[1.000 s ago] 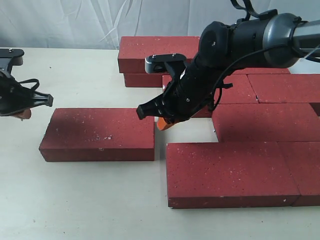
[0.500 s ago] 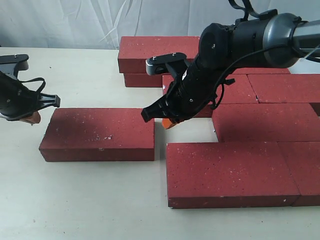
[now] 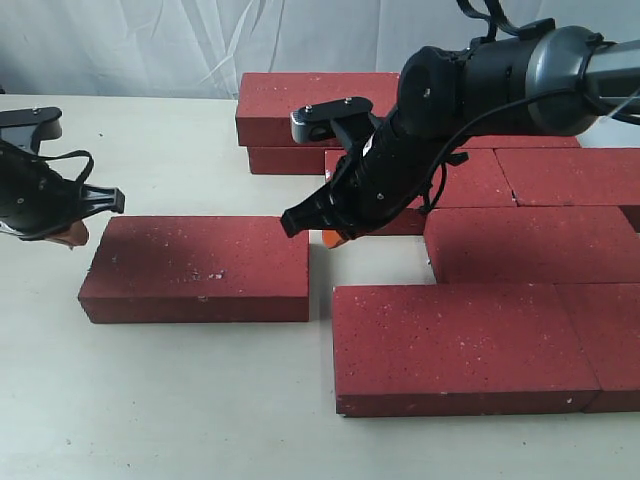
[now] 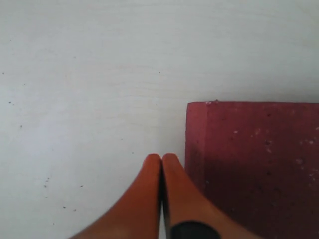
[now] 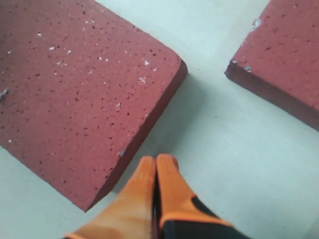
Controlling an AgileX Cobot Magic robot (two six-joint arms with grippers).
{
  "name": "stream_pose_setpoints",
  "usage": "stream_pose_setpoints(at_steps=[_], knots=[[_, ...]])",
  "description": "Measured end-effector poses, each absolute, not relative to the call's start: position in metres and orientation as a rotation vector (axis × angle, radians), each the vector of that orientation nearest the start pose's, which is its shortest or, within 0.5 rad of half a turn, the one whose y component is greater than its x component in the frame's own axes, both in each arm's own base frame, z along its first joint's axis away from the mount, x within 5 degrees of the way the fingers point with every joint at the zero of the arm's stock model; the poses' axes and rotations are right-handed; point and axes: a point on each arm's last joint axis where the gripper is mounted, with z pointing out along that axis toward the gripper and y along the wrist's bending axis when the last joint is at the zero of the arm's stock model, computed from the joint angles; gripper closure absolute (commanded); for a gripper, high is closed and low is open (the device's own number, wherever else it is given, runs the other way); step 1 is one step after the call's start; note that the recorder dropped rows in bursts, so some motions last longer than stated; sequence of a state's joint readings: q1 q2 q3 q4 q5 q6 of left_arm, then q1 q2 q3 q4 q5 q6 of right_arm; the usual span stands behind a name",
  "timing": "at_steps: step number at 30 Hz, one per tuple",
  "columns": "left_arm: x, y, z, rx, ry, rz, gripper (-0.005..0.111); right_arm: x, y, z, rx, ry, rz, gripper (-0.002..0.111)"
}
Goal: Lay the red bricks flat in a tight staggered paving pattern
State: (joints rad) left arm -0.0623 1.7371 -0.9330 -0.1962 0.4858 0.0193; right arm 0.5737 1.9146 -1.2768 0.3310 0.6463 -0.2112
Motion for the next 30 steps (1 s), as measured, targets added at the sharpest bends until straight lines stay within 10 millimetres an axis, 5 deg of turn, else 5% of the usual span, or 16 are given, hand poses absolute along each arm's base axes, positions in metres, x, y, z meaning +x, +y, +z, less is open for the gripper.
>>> stream_pose_setpoints(at_steps=[9,30], knots=[[0.321,-0.04,0.149,0.028,2.813,-0.174,0.107,0.318,0.225,0.18,-0.81,2.688,0.399,0.108],[0.322,-0.05,0.143,-0.077,2.818,-0.357,0.107,0.316,0.225,0.18,-0.802,2.713,0.412,0.108]])
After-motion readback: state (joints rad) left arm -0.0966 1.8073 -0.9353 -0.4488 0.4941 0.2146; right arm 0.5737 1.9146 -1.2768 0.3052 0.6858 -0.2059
